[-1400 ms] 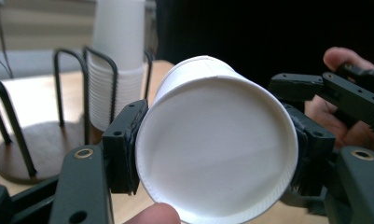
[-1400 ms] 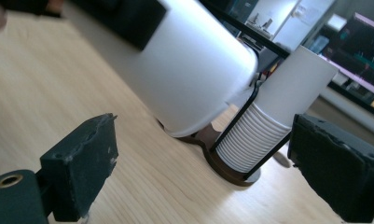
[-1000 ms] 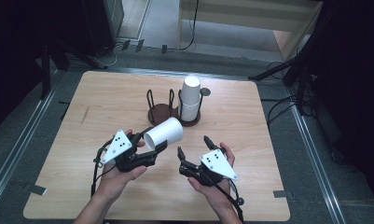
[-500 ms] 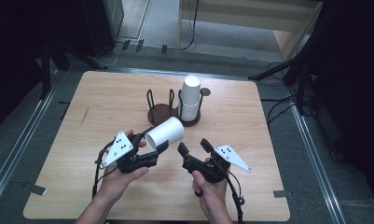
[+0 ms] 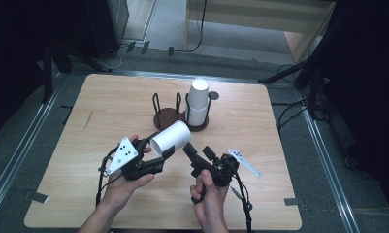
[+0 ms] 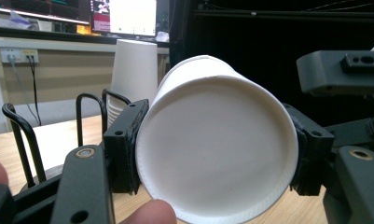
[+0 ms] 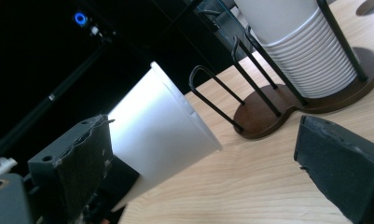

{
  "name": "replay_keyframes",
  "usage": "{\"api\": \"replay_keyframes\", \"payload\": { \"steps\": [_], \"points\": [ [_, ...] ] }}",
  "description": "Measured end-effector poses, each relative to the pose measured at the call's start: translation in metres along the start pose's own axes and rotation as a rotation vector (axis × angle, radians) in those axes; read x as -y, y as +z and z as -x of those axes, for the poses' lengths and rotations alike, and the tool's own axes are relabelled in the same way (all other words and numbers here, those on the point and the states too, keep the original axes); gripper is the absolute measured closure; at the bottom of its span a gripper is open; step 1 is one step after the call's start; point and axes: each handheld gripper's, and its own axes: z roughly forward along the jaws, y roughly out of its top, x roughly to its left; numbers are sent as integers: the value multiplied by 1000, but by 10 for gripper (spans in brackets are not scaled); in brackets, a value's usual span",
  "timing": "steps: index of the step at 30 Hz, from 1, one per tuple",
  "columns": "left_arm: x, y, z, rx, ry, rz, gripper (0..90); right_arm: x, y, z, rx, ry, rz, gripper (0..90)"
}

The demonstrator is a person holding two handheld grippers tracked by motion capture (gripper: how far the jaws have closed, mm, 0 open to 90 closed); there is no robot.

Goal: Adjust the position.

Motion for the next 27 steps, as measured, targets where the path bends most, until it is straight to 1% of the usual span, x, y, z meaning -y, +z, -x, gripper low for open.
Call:
{"api": "replay_keyframes", "payload": {
  "steps": [1, 5, 6, 7, 8, 9, 11, 16, 17, 18, 20, 22, 24, 25, 26, 27],
  "points": [
    [0, 0, 0, -1, 2, 0, 347, 0, 0, 0, -2, 15, 1, 41],
    [0, 0, 1, -1, 10, 2, 347, 2, 4, 3, -6, 100, -8, 42],
    [0, 0, 1, -2, 10, 4, 348, 3, 5, 4, -11, 137, -12, 43],
    [0, 0, 1, 0, 12, 5, 348, 3, 5, 4, -12, 159, -13, 45],
    [0, 0, 1, 0, 14, 5, 348, 3, 6, 5, -22, 197, -16, 45],
    [0, 0, 1, 0, 14, 6, 348, 3, 7, 6, -19, 221, -19, 45],
    [1, 0, 1, 1, 16, 6, 348, 4, 9, 6, -29, 247, -15, 46],
    [1, 0, 2, 1, 20, 9, 349, 3, 11, 3, -48, 338, -10, 47],
    [1, 0, 2, 0, 23, 11, 349, 3, 12, 3, -49, 360, -10, 47],
    [1, 1, 2, 0, 23, 13, 349, 3, 12, 3, -43, 396, -14, 45],
    [1, 1, 3, 1, 24, 12, 349, 3, 13, 3, -40, 446, -12, 41],
    [1, 1, 3, 2, 25, 13, 349, 3, 14, 3, -37, 485, -8, 32],
    [1, 1, 4, 3, 30, 12, 349, 4, 15, 2, -25, 513, 1, 25],
    [1, 1, 4, 5, 31, 11, 349, 4, 15, 2, -26, 527, 6, 21],
    [2, 2, 4, 6, 31, 12, 349, 4, 16, 1, -32, 552, 7, 15],
    [2, 2, 5, 7, 32, 10, 349, 5, 17, 0, -37, 560, 9, 15]
  ]
}}
